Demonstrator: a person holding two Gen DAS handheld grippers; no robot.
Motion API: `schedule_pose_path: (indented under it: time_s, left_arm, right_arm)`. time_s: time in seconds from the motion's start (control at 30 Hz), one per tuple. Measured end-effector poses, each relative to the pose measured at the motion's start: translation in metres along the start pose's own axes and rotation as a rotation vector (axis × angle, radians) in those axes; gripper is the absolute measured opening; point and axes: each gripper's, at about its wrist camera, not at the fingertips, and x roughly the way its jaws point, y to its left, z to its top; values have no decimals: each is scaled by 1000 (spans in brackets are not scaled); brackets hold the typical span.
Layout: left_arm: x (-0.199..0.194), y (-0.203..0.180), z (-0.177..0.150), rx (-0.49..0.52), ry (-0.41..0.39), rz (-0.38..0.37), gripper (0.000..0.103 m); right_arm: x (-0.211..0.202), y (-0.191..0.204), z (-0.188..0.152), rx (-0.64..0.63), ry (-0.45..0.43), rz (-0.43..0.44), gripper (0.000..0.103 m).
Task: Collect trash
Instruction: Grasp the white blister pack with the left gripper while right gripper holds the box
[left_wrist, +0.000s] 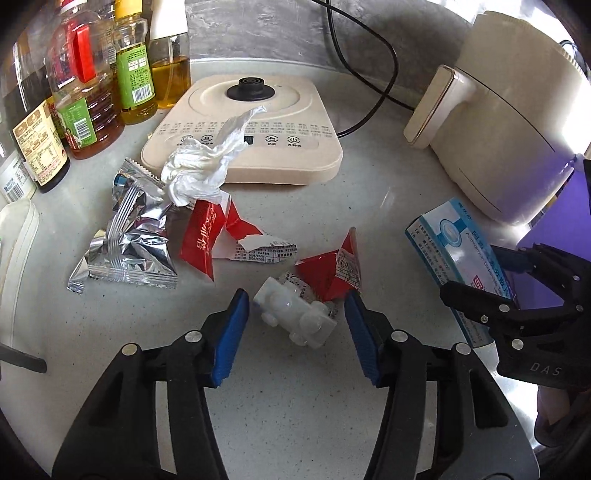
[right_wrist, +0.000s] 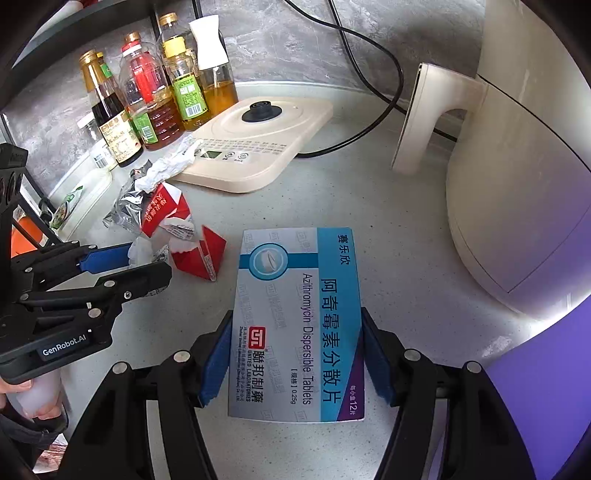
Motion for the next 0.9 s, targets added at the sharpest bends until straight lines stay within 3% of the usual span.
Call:
schedule_pose_path:
  time_s: [0.33, 0.57, 0.7, 0.9]
  left_arm:
    - [-34, 1, -7, -4, -51, -6, 42]
    - [-83, 14, -19, -67, -151, 20, 42]
    - [-114, 16, -19, -82, -220, 21, 42]
    - [-158, 8, -10, -64, -325, 12, 42]
  right_arm:
    - [-59, 23, 2, -31, -137, 45, 63]
    - [-130, 24, 13, -21, -284, 128, 63]
    - [-171, 19, 16, -27, -387, 118, 63]
    - [-215, -3, 14, -3, -492, 38, 63]
